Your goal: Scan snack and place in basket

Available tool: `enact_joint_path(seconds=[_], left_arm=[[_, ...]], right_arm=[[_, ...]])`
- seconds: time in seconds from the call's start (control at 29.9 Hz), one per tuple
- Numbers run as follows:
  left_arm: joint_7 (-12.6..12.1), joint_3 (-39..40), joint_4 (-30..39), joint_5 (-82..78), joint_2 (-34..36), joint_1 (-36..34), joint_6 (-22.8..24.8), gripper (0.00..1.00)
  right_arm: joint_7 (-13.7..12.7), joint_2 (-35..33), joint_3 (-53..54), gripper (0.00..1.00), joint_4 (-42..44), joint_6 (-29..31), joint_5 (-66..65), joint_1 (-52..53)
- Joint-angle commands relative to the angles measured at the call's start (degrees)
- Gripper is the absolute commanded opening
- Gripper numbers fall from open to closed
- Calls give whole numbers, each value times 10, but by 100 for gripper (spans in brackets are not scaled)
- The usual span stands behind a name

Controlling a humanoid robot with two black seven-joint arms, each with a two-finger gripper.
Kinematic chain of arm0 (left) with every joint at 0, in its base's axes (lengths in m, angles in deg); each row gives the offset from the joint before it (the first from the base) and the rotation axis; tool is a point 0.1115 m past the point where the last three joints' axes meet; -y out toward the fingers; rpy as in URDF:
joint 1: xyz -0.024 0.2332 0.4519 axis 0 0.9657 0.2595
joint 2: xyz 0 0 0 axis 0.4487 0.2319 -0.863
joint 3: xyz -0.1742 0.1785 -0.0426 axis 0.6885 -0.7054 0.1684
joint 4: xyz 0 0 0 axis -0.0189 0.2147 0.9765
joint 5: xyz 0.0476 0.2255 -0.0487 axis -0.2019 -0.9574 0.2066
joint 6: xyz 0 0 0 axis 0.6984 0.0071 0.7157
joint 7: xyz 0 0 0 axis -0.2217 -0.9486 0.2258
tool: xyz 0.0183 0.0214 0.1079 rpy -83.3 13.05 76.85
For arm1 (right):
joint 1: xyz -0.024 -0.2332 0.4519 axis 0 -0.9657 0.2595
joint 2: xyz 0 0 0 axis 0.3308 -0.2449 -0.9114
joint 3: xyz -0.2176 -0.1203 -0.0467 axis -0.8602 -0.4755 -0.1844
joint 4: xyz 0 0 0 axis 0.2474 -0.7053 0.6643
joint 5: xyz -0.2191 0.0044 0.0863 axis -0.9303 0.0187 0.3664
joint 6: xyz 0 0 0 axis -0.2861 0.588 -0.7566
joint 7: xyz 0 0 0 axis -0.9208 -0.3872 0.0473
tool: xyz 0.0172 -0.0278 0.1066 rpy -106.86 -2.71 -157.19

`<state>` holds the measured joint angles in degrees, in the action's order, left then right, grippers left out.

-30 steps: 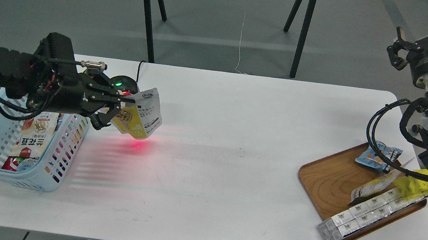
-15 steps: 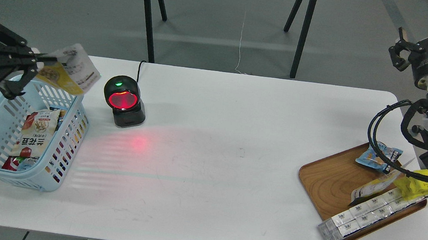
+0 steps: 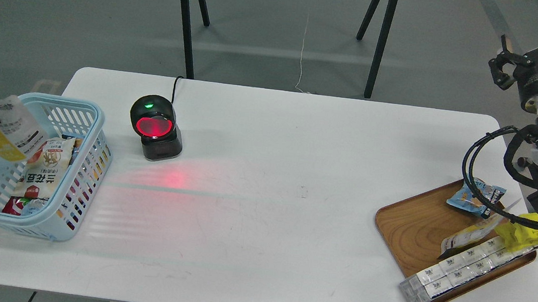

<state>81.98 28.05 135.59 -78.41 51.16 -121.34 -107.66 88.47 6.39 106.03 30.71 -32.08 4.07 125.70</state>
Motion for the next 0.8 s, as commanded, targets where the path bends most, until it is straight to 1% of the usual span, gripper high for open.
enact_joint_path(seconds=[0.0,0.1,0.13,0.2,0.3,0.33,0.37,0.4,0.54,0.6,0.64,0.7,0.77], left_arm=[[0,-9,0,0,2,0,-5,2],[0,-9,0,0,3,0,-5,9],[0,-9,0,0,2,0,-5,14],[0,-7,0,0,1,-1,-19,29],[0,-6,0,0,-1,-1,-64,53],[0,-7,0,0,-2,-1,-73,63],[0,-7,0,0,-5,-1,-75,73],[0,-7,0,0,-11,-1,-76,81],[0,-2,0,155,-43,-7,-69,83],[0,9,0,265,-58,-8,-48,83],[0,18,0,309,-66,-9,-32,84],[0,47,-1,402,-87,-9,19,84],[0,94,-1,502,-112,-11,90,84]], right_arm=[[-1,-1,-2,99,0,0,0,0],[-1,-2,-2,99,0,0,0,0],[-1,-4,-2,99,0,0,0,0],[-1,-4,-2,99,0,0,0,0],[-1,-4,-2,99,0,0,-1,0],[-1,-4,-2,99,0,0,0,0],[0,-4,-2,99,0,0,-1,0],[-1,-4,-2,99,1,0,0,0],[-1,-6,-2,99,1,0,0,-1],[0,-8,-2,99,1,0,0,0],[-1,-9,-2,99,1,0,0,0],[-1,-10,-2,99,1,0,-1,0],[-1,-13,-2,99,3,0,-1,3]])
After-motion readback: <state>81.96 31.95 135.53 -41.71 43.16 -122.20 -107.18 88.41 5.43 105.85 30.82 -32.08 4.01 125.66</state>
